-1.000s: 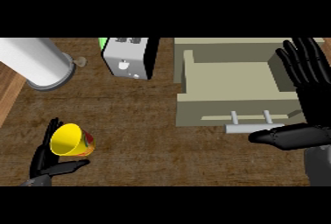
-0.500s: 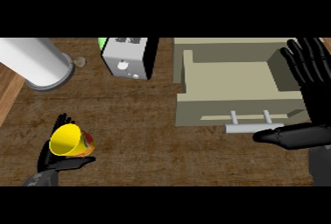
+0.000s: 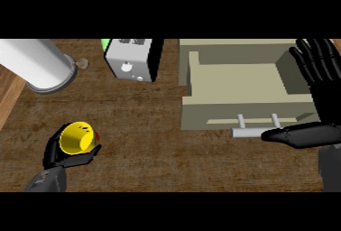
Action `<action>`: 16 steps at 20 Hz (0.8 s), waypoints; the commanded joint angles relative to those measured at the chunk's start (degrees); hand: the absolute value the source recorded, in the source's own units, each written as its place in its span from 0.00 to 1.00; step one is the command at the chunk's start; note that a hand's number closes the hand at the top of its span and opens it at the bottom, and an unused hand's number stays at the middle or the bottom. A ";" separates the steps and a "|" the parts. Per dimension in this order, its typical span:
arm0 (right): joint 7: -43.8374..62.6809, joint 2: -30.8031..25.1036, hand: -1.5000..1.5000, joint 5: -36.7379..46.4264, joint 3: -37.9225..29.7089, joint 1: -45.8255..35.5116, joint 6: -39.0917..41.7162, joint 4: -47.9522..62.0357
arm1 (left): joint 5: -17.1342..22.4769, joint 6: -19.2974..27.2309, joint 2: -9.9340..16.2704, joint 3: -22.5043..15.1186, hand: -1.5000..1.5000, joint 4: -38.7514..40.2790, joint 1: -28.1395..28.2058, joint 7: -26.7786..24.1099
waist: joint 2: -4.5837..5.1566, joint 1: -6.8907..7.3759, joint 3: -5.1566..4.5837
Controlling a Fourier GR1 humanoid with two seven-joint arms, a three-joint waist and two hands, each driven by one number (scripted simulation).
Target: Pick up the cup, place it into the drawer and close the drawer
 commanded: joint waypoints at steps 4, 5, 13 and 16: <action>0.02 0.27 0.00 -0.78 0.40 -0.30 0.42 -1.19 | 1.89 5.77 -3.18 3.17 1.00 -0.40 -2.69 -10.01 | 0.01 -0.17 0.01; 1.08 0.53 0.00 -0.24 0.81 -0.88 -0.32 -0.89 | 2.28 7.50 -4.89 3.63 1.00 -0.65 -4.18 -9.92 | 0.08 -0.34 -0.02; 0.10 -0.58 0.00 -0.96 -0.73 3.76 1.17 -2.69 | 2.17 -0.71 -6.94 0.33 1.00 -7.50 -10.11 -4.66 | -0.82 0.56 0.26; 0.32 -0.72 0.00 -0.53 -1.19 0.18 0.19 0.17 | 1.21 -0.93 -8.52 -2.12 1.00 -8.93 -13.63 -0.74 | -0.68 1.05 0.26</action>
